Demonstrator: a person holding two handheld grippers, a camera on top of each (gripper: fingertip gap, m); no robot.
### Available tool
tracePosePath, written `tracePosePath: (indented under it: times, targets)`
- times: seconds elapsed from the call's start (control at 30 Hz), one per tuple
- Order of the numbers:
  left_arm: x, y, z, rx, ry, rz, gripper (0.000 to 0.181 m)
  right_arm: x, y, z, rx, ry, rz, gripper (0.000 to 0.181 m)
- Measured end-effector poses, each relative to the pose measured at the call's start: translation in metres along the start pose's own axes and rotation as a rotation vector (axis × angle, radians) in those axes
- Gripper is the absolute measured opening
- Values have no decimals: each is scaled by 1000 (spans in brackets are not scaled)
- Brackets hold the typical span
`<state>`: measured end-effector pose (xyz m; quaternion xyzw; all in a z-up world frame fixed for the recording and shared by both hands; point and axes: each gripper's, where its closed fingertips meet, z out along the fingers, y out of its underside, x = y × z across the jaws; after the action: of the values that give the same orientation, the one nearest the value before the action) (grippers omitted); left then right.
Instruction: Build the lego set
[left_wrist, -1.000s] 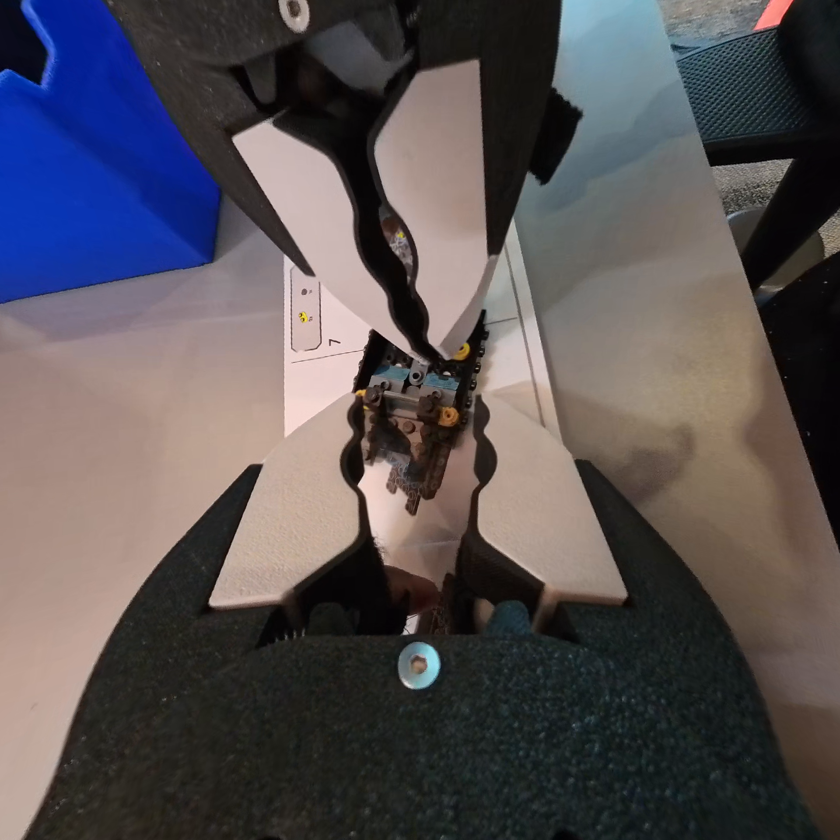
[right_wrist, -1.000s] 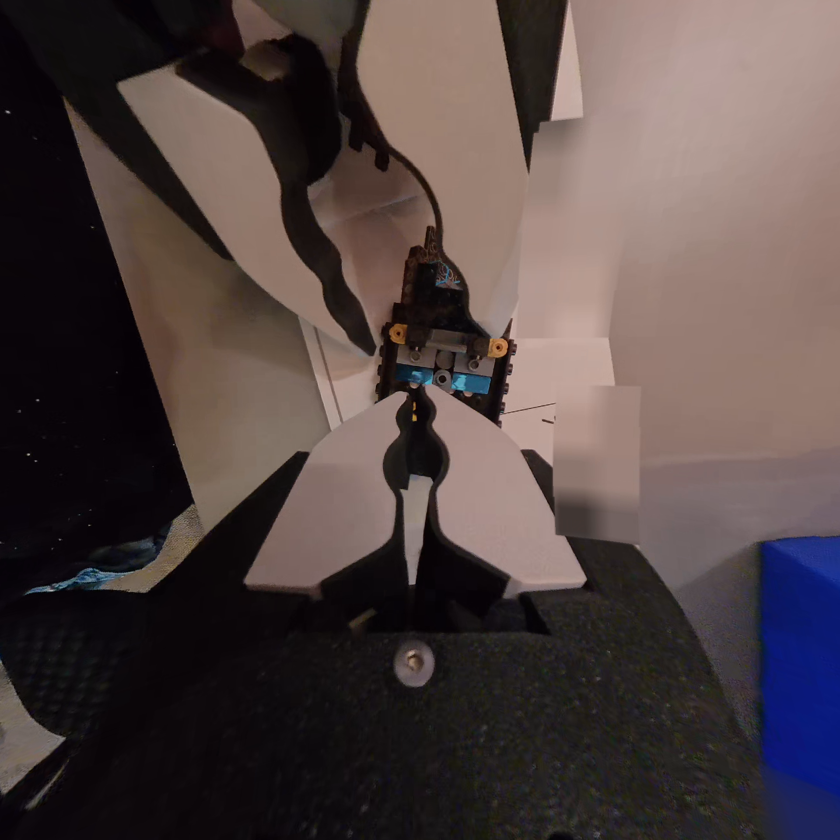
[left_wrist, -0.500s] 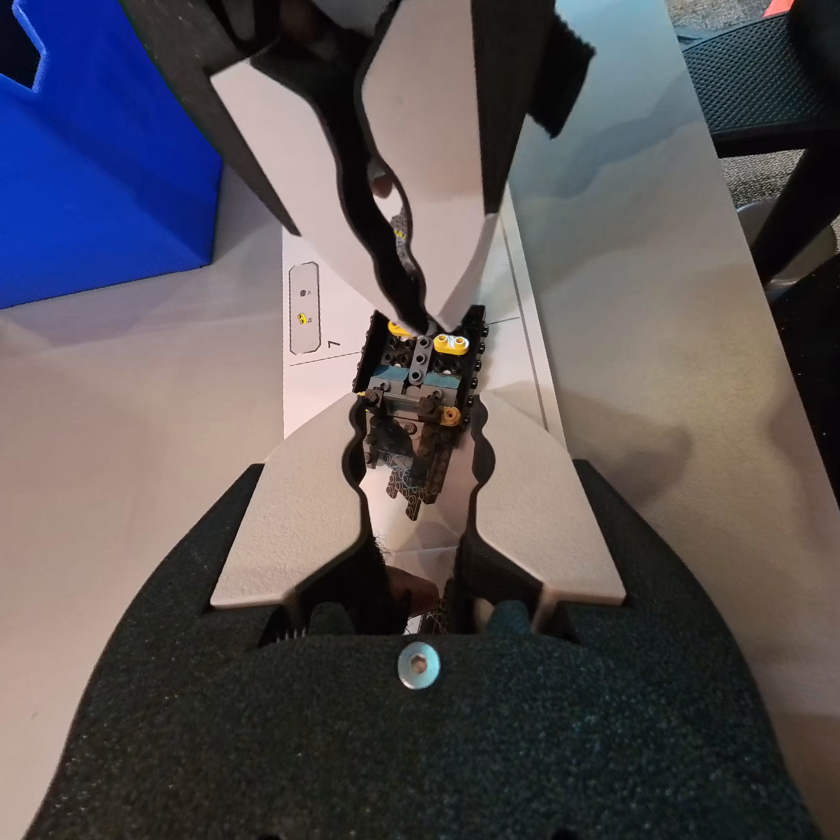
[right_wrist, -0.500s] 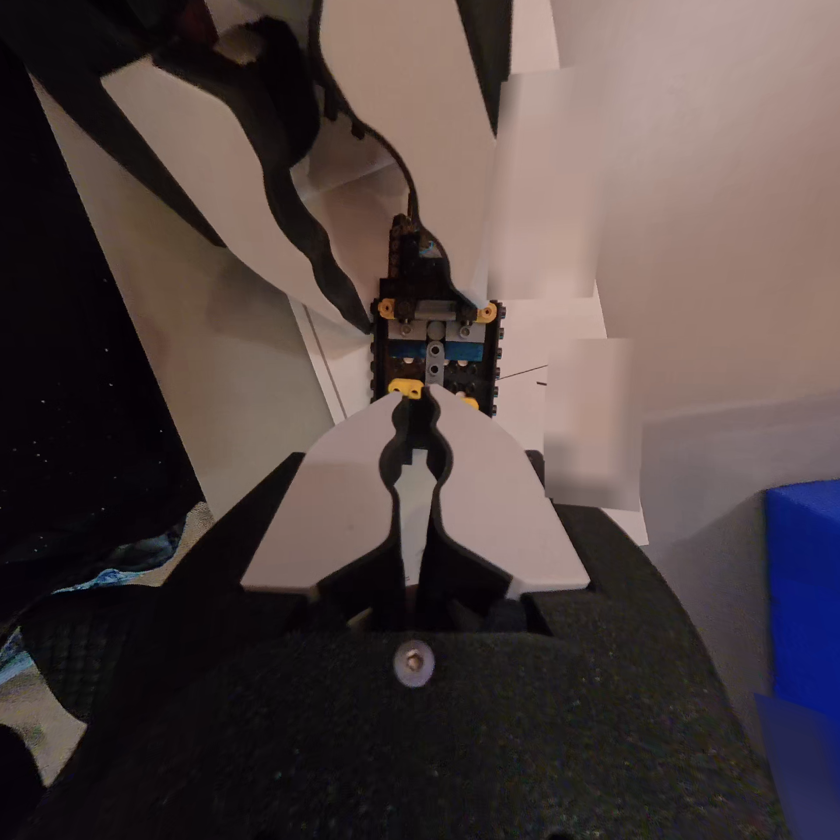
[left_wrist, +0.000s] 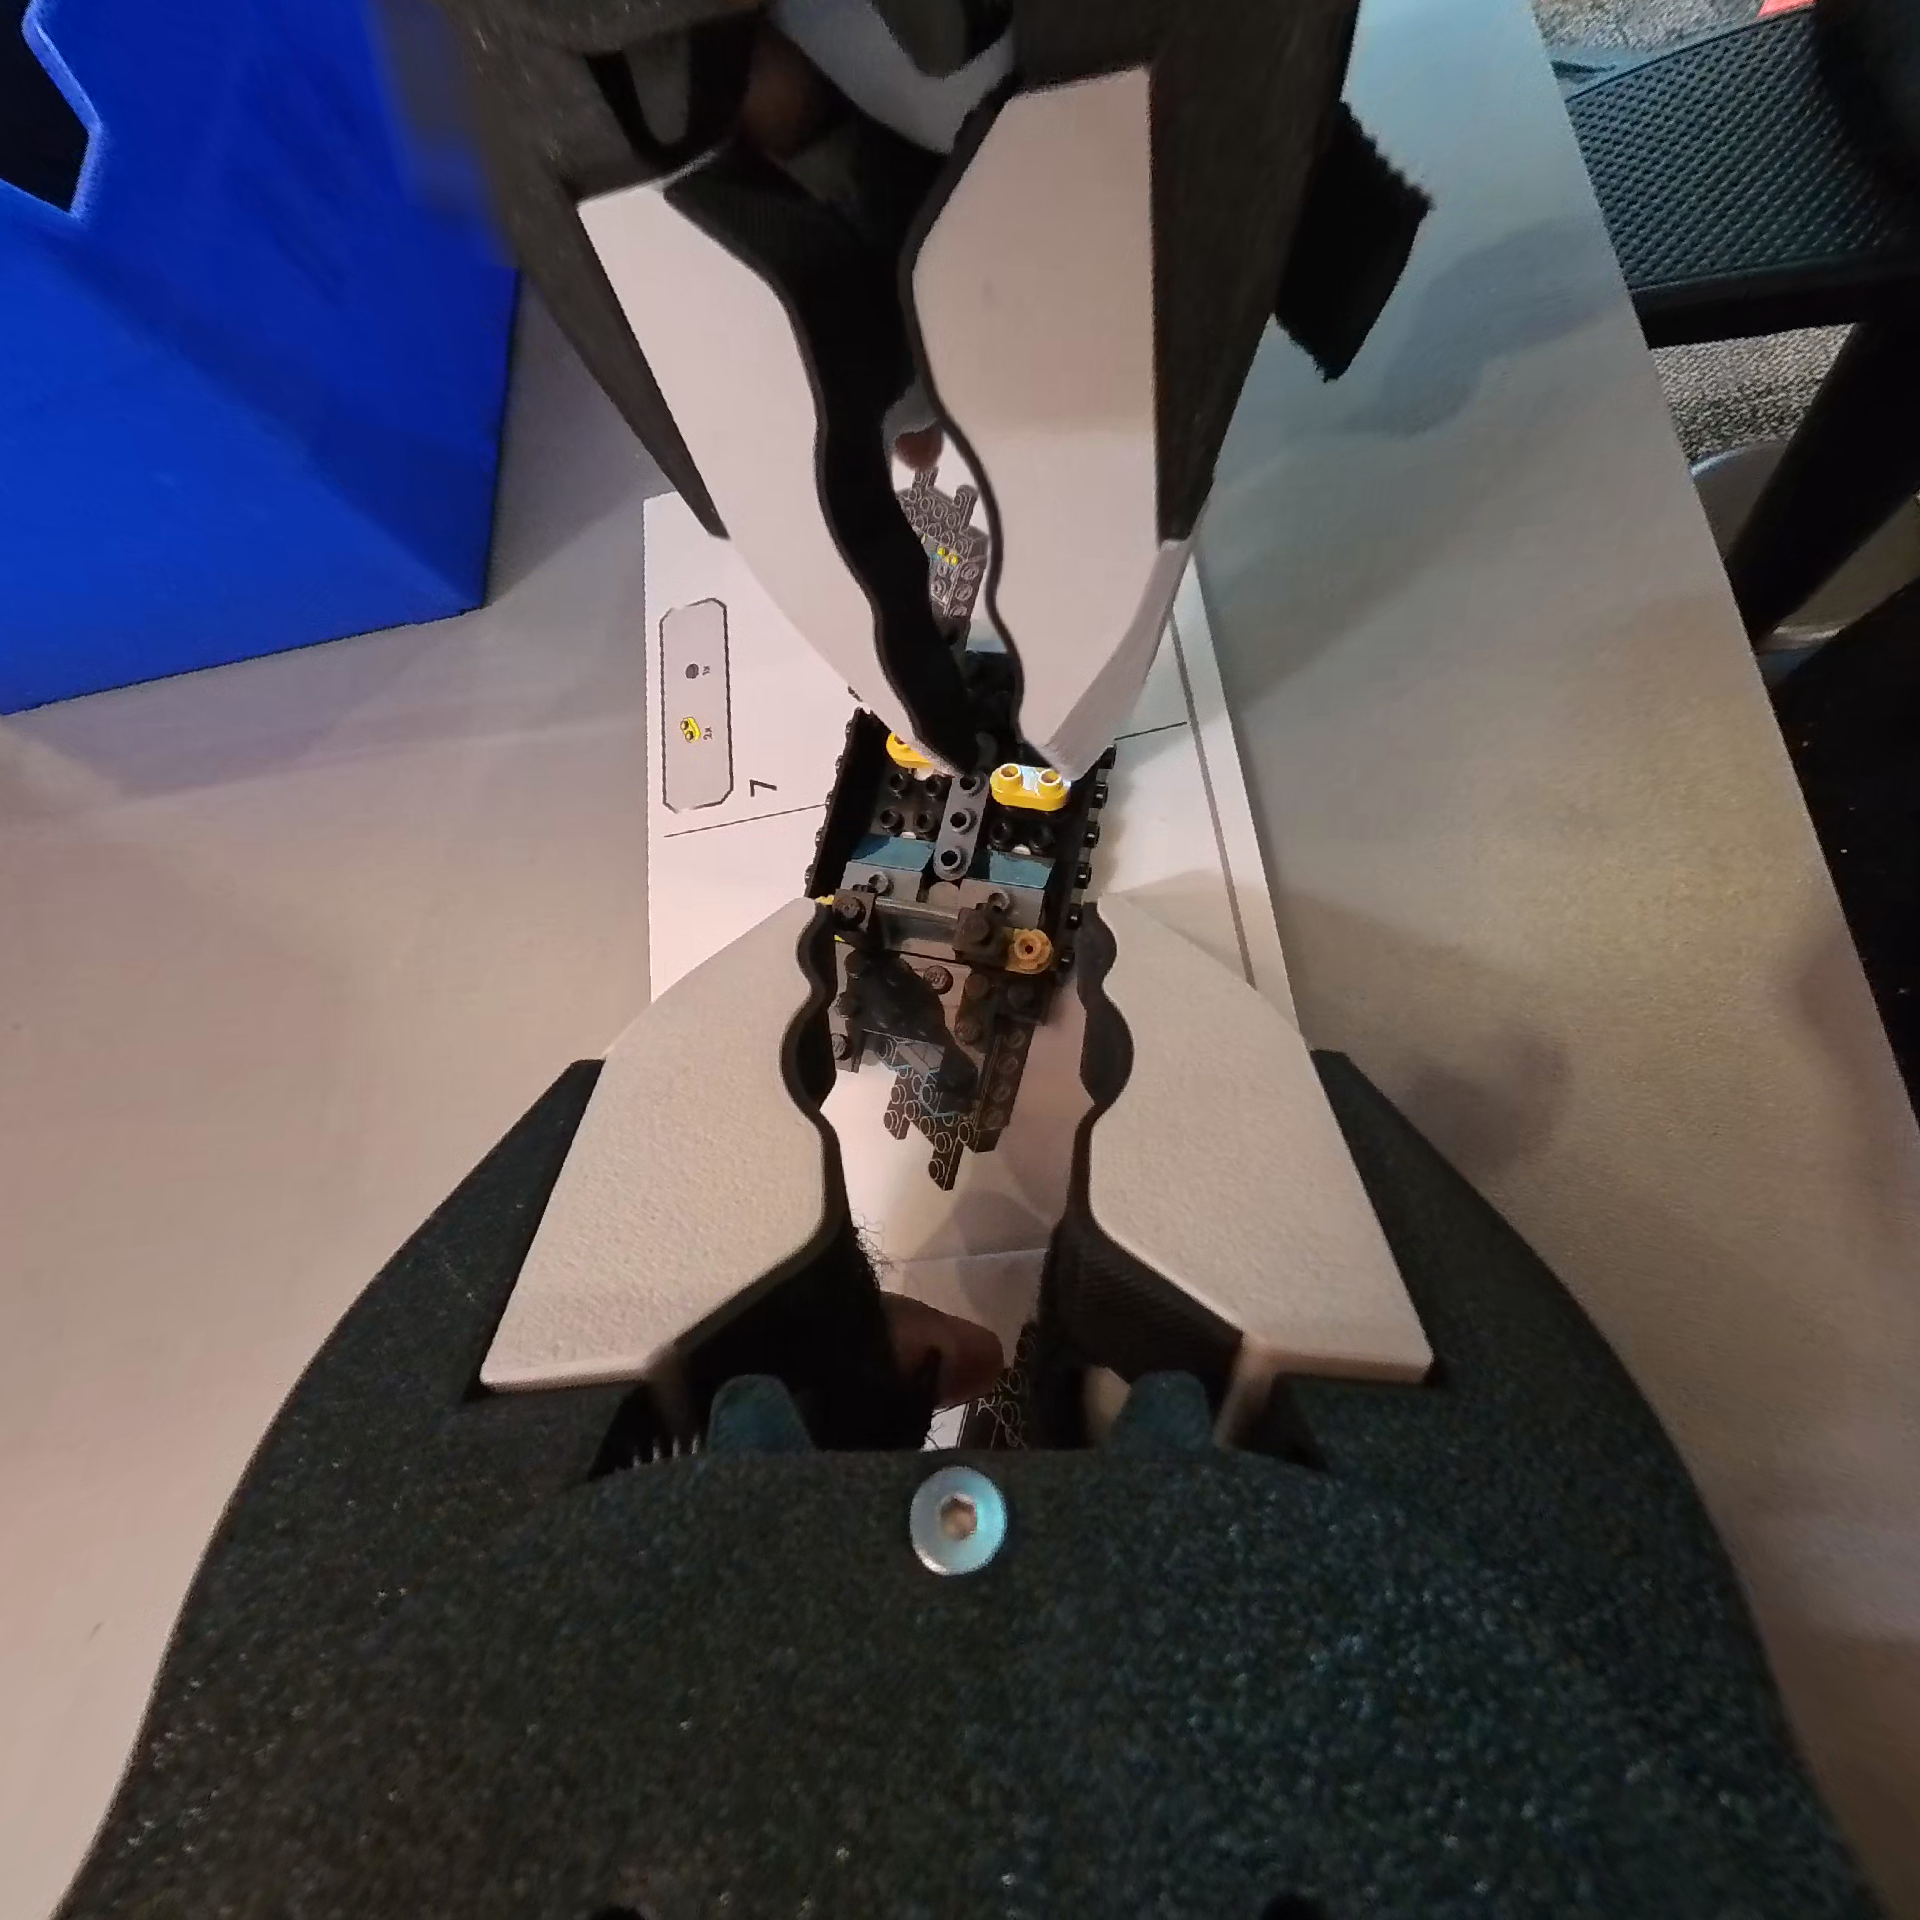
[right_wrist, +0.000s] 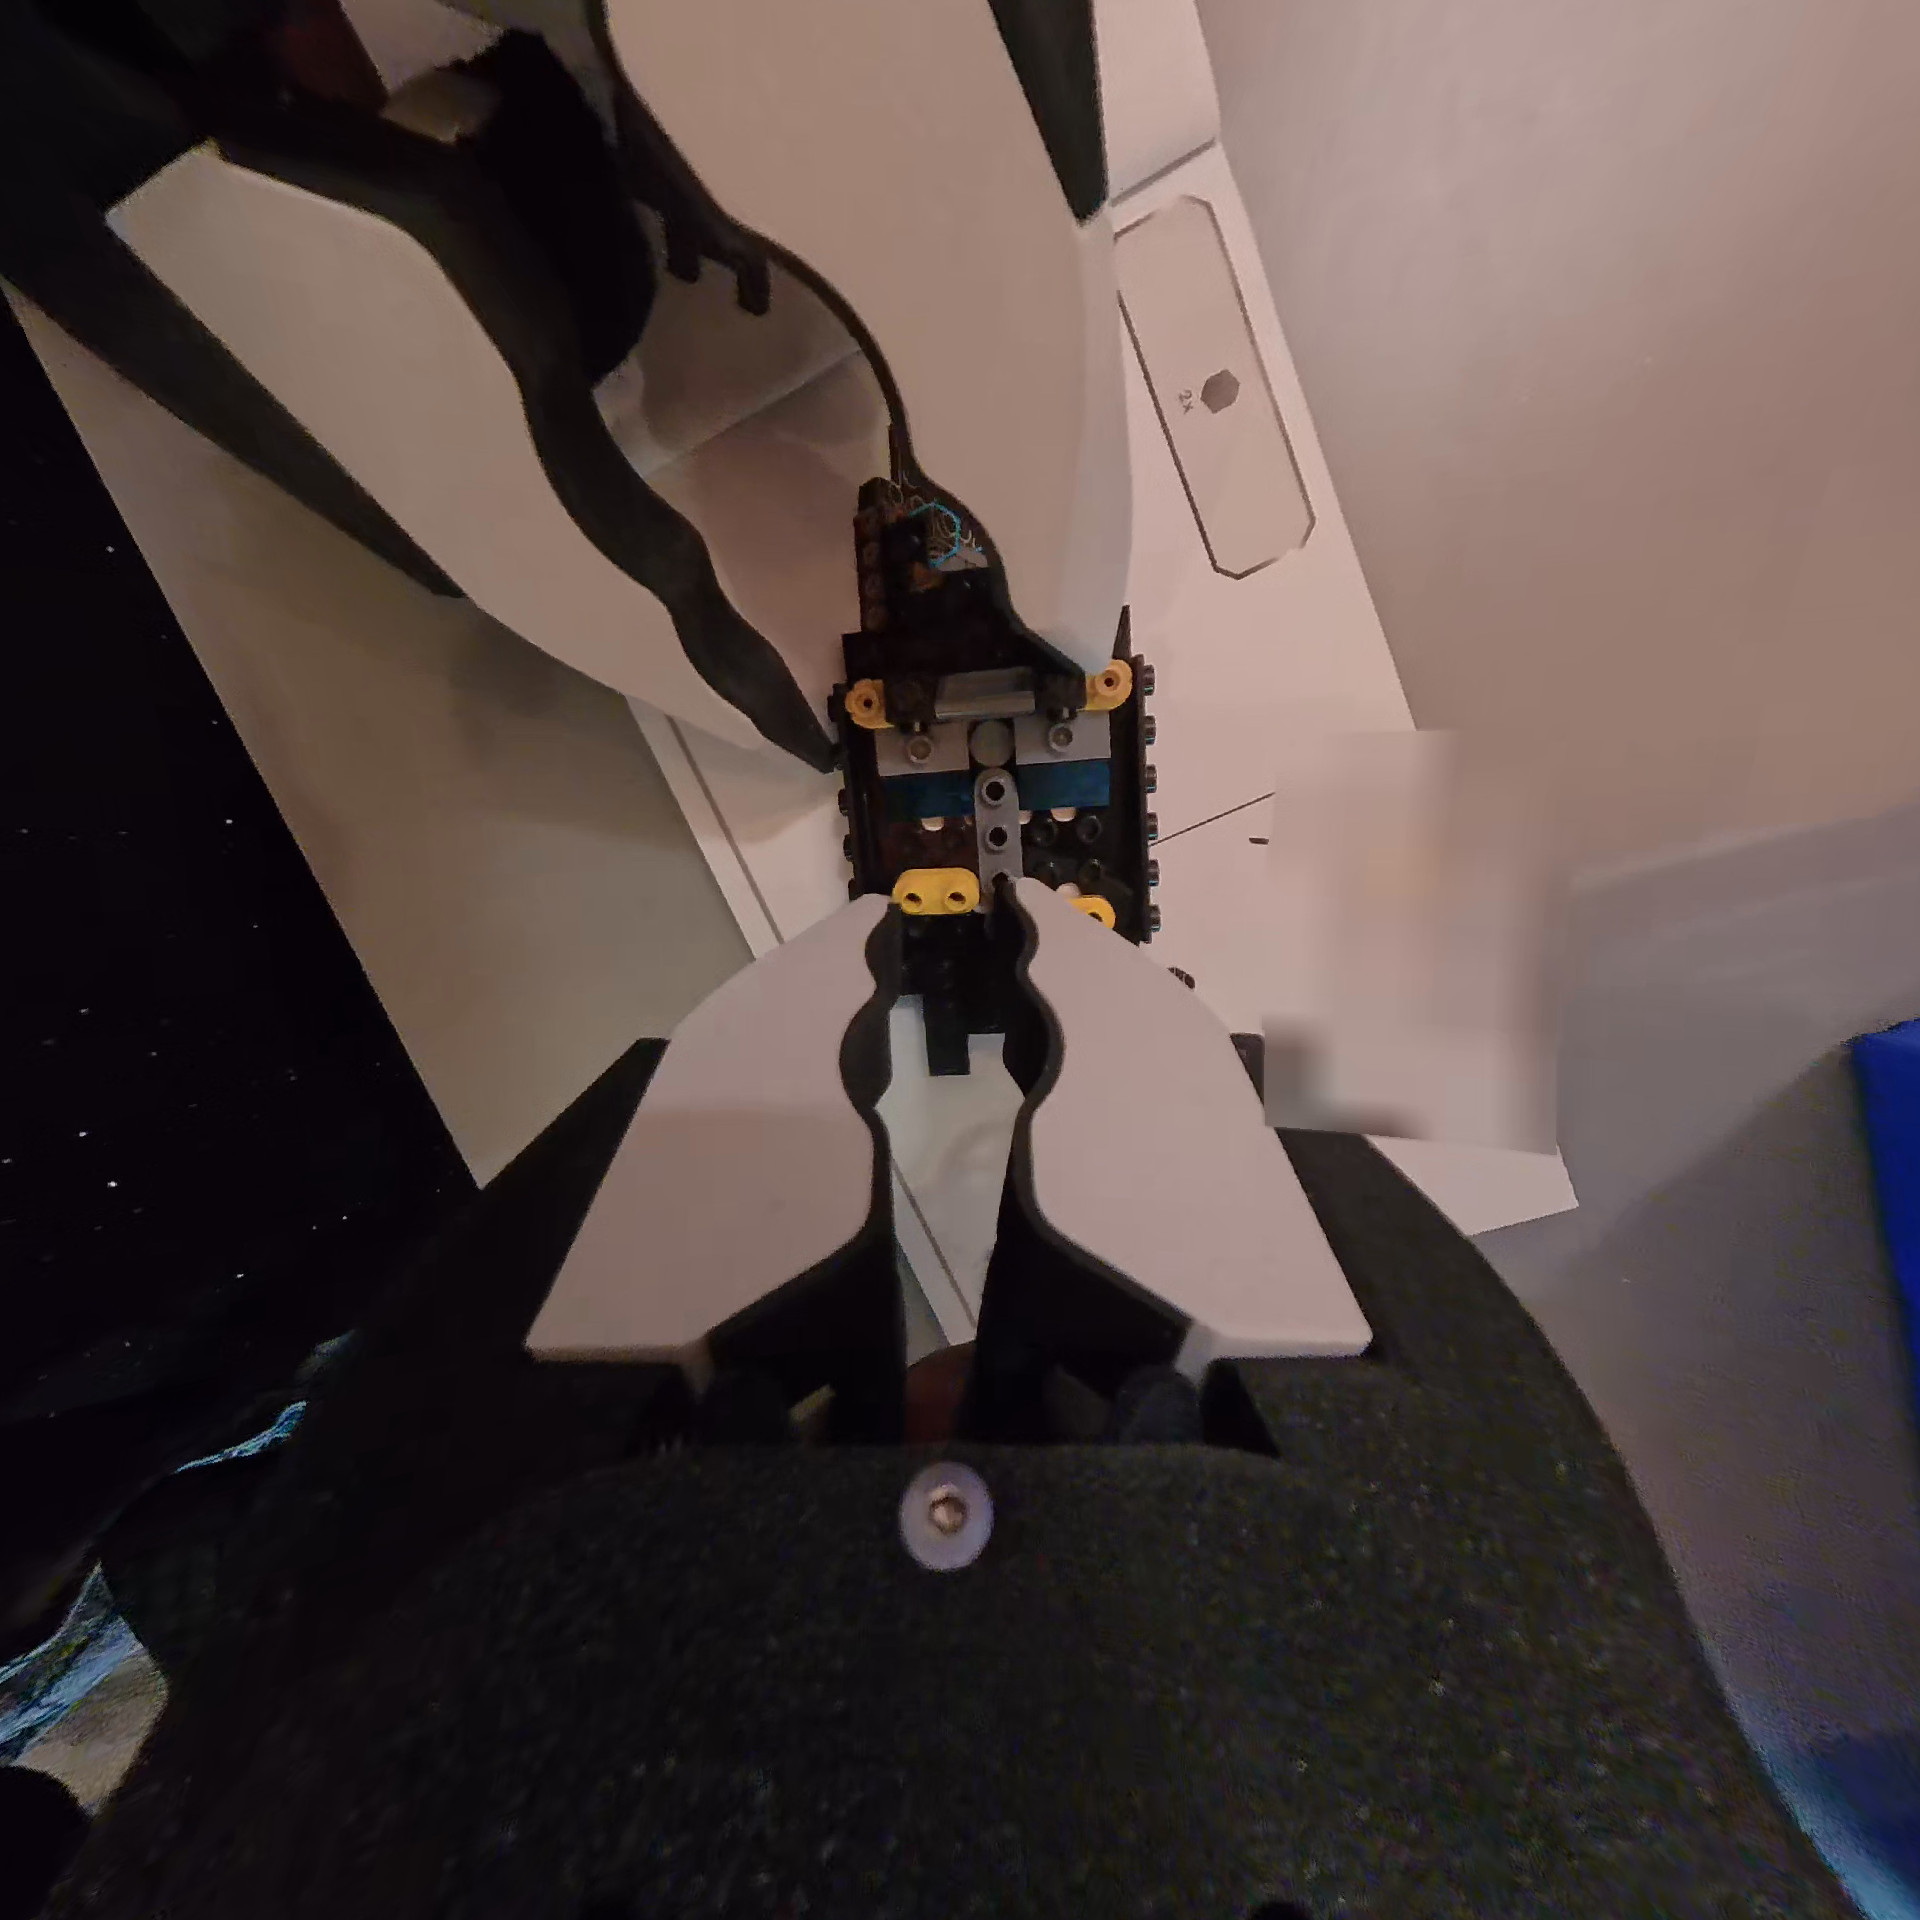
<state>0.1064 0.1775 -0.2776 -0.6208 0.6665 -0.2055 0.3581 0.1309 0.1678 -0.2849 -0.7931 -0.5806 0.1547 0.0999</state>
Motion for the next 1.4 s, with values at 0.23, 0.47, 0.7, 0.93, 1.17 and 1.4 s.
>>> tracePosePath:
  times: [0.23,0.47,0.7,0.93,1.17,1.4]
  targets:
    - [0,0,0,1,-1,0,45,-1,0,2,-5,6,5,10]
    - [0,0,0,1,-1,2,45,1,0,1,-6,19,-15,4]
    - [0,0,0,4,0,7,45,2,-1,1,-54,42,-124,3]
    - [1,1,0,2,1,10,46,3,0,-4,-73,19,-154,0]
    - [1,1,0,5,3,14,47,5,-4,-6,-34,65,-529,22]
    - [0,0,0,32,16,-2,45,-4,-9,-9,-47,-58,-937,14]
